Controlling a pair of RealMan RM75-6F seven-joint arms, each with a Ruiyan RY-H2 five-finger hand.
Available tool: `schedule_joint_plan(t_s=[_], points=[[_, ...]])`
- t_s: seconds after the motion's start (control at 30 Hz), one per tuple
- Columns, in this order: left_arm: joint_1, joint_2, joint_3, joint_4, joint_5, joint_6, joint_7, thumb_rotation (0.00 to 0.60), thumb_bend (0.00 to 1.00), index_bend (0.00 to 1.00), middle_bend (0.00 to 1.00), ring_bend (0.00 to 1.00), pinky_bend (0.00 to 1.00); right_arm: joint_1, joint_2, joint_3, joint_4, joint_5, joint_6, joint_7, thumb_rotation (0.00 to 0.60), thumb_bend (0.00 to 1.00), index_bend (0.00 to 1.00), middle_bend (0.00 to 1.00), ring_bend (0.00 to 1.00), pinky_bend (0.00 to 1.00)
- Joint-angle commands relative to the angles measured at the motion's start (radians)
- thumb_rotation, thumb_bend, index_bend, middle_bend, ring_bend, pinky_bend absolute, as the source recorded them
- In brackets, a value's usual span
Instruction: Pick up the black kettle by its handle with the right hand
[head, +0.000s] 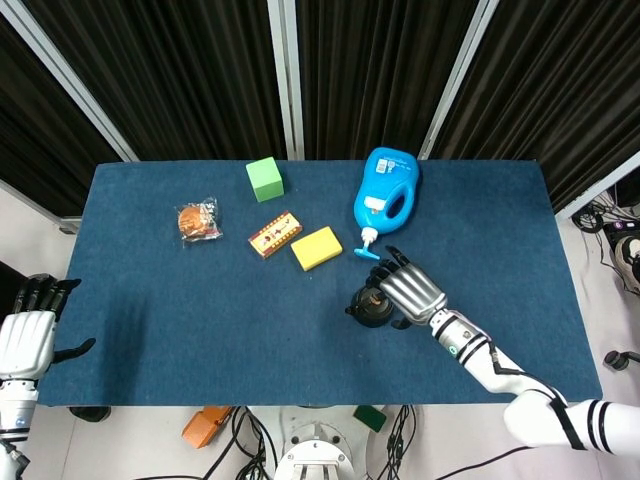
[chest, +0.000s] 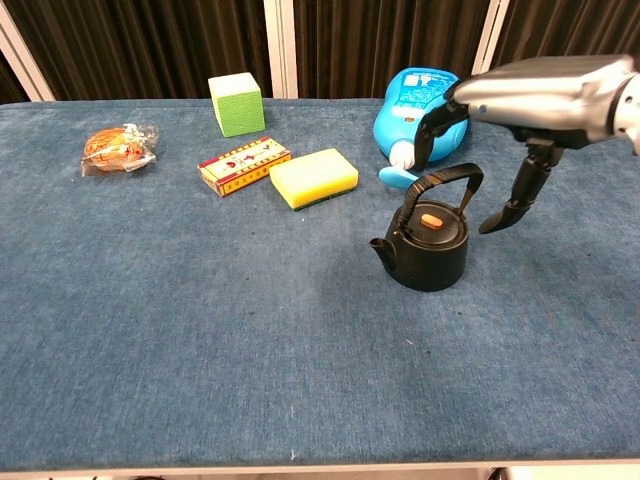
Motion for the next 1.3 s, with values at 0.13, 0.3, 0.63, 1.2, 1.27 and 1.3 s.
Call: schedule_joint_plan(t_s=[0.13,0.3,0.63,1.2,1.27,1.3], points=[[0.001,-0.005,0.0,0.012,-0.006,-0.004,-0.008,0.6,0.02,0.17,0.17,0.1,0.0,0.035,-0.029,-0.022,0.013,0.047,-0.012,-0.036,0.6,0.04,0.48,0.4,0.34,0.0],[0.003,-0.007,0.002,0.02,-0.008,-0.005,-0.016,0.6,0.02,0.17,0.17,0.1,0.0,0.053,-0.04,-0.037,0.02,0.072,-0.01,-0.049,0.6,0.04,0.55,0.46,0.4,0.0],[0.006,-0.012,0.003,0.034,-0.01,-0.006,-0.027,0.6,0.02,0.17,0.17,0.1,0.0,0.087,-0.052,-0.062,0.02,0.13,-0.001,-0.074,0.6,0.04,0.63,0.54,0.49,0.0],[0.015,-0.01,0.004,0.038,-0.013,0.001,-0.033,0.6,0.02,0.17,0.17,0.1,0.0,0.124,-0.059,-0.099,0.016,0.206,0.008,-0.078,0.6,0.04,0.78,0.67,0.75,0.0],[0.016,-0.009,0.004,0.039,-0.014,0.002,-0.033,0.6,0.02,0.17,0.17,0.1,0.0,0.128,-0.056,-0.1,0.011,0.216,-0.001,-0.065,0.6,0.04,0.8,0.68,0.78,0.0],[0.017,-0.009,0.004,0.04,-0.015,0.002,-0.034,0.6,0.02,0.17,0.17,0.1,0.0,0.131,-0.054,-0.1,0.009,0.22,-0.005,-0.058,0.6,0.04,0.8,0.69,0.79,0.0]])
